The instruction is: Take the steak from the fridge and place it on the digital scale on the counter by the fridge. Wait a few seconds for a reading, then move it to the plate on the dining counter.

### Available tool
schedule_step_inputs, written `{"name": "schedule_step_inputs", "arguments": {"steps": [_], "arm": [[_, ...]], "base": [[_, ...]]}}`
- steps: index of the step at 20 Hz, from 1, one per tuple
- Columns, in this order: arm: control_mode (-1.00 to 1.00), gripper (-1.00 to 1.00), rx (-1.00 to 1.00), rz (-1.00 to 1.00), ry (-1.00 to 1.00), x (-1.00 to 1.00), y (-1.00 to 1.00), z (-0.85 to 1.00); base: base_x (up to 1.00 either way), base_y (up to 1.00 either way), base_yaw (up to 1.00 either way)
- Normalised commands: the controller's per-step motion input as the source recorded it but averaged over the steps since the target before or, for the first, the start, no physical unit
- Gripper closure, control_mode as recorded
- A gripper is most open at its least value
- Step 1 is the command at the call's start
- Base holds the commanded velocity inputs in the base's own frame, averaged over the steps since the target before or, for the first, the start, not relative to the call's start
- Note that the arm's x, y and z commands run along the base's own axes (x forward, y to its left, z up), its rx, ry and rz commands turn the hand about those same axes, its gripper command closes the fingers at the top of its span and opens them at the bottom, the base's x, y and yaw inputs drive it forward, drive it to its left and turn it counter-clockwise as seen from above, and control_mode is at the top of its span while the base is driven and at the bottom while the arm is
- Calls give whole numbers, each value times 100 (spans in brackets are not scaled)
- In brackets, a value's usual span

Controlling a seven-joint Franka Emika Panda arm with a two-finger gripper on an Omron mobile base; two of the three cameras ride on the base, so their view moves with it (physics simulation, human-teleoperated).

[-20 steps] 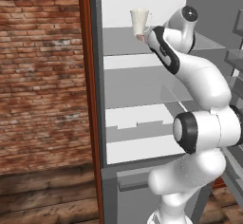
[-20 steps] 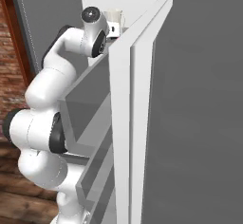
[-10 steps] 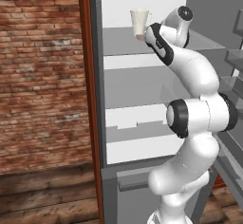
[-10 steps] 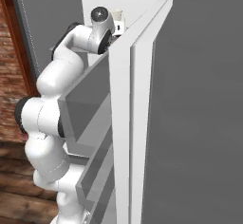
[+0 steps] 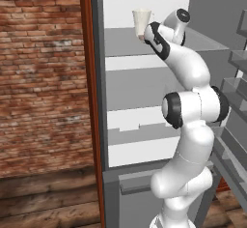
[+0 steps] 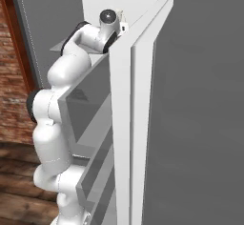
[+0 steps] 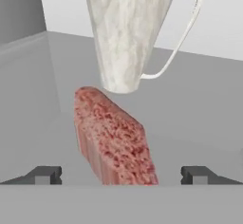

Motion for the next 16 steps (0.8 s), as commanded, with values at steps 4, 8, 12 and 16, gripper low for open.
{"name": "schedule_step_inputs", "arguments": {"steps": [4, 8, 12, 16], "arm": [[-100, -100, 0, 5, 1, 51, 0, -20], [-100, -100, 0, 4, 0, 32, 0, -19], [-100, -100, 0, 5, 0, 1, 9, -26], [-100, 100, -5, 1, 0, -18, 44, -32]], "base": [[0, 0, 0], [0, 0, 0], [0, 0, 0], [0, 0, 0]]}}
